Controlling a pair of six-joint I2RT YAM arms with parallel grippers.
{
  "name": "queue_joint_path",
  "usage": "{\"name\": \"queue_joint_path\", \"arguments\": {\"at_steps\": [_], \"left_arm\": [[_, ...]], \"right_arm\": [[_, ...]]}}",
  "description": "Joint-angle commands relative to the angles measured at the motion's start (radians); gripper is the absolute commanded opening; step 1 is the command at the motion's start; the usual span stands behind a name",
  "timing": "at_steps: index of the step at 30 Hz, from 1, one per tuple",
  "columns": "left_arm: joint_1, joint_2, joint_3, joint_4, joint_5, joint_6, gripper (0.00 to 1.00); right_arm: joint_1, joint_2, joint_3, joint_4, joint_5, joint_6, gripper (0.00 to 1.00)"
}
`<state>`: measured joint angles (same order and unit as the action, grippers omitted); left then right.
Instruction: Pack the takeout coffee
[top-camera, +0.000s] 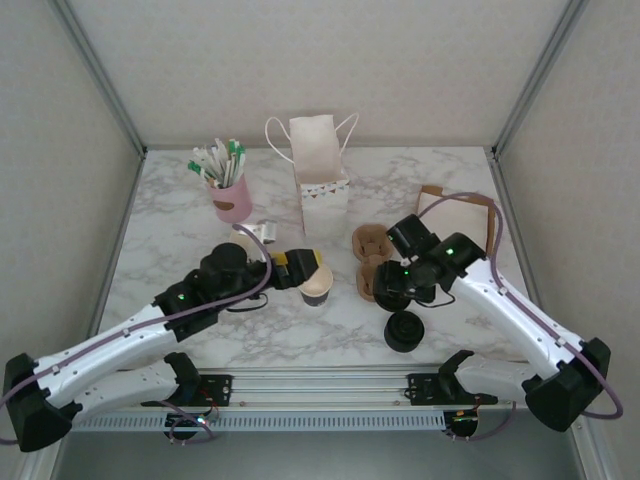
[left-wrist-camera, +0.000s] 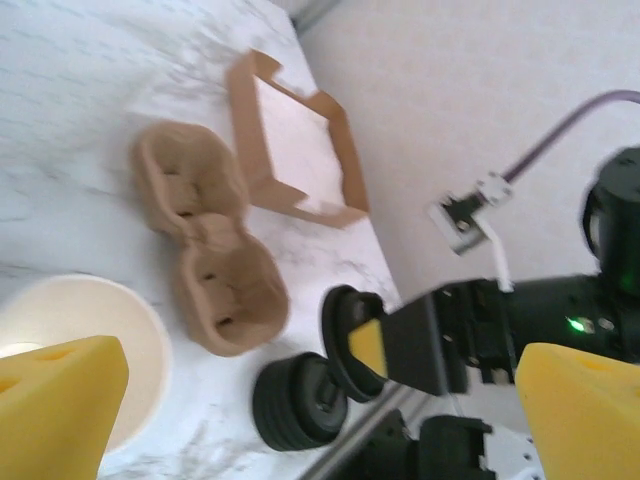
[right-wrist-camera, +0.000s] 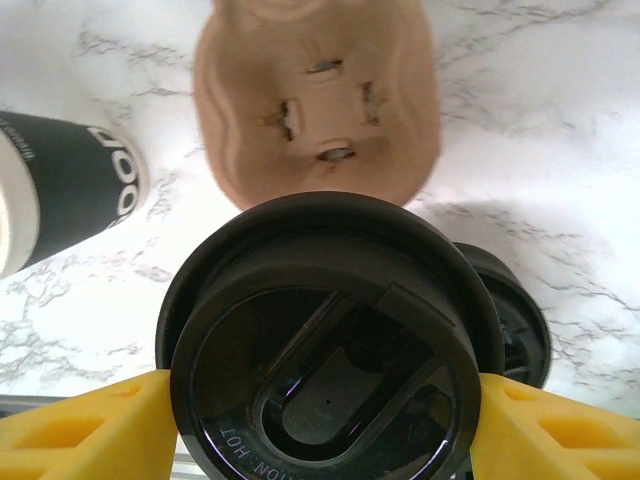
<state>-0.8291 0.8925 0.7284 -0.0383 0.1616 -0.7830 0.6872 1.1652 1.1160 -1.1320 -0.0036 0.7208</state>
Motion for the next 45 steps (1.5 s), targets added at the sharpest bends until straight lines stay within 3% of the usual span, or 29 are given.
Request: {"name": "queue_joint_path", "arguments": {"at_steps": [1, 7, 16, 28, 45], "left_arm": [[0.087, -0.040, -0.037, -0.117, 0.047, 0.045, 1.00], [0.243, -0.090, -0.066, -0.157, 0.134, 0.068, 1.00], [0.365, -0.168, -0.078, -0.221, 0.174, 0.092, 1.00], [0.419, -0.238, -0.096, -0.258, 0.170, 0.103, 1.00], [0.444, -0.252, -0.121, -0.256, 0.187, 0.114, 1.00]], "right_arm": [[0.049, 0.048, 0.071, 0.020, -0.001, -0.013, 0.70], [0.137, 0.178, 0.180, 0.049, 0.009, -0.022, 0.70], [0.229, 0.420, 0.371, 0.063, 0.039, -0.063, 0.70], [0.272, 0.605, 0.500, 0.069, 0.038, -0.091, 0.70], [0.277, 0.677, 0.549, 0.064, 0.019, -0.097, 0.70]]}}
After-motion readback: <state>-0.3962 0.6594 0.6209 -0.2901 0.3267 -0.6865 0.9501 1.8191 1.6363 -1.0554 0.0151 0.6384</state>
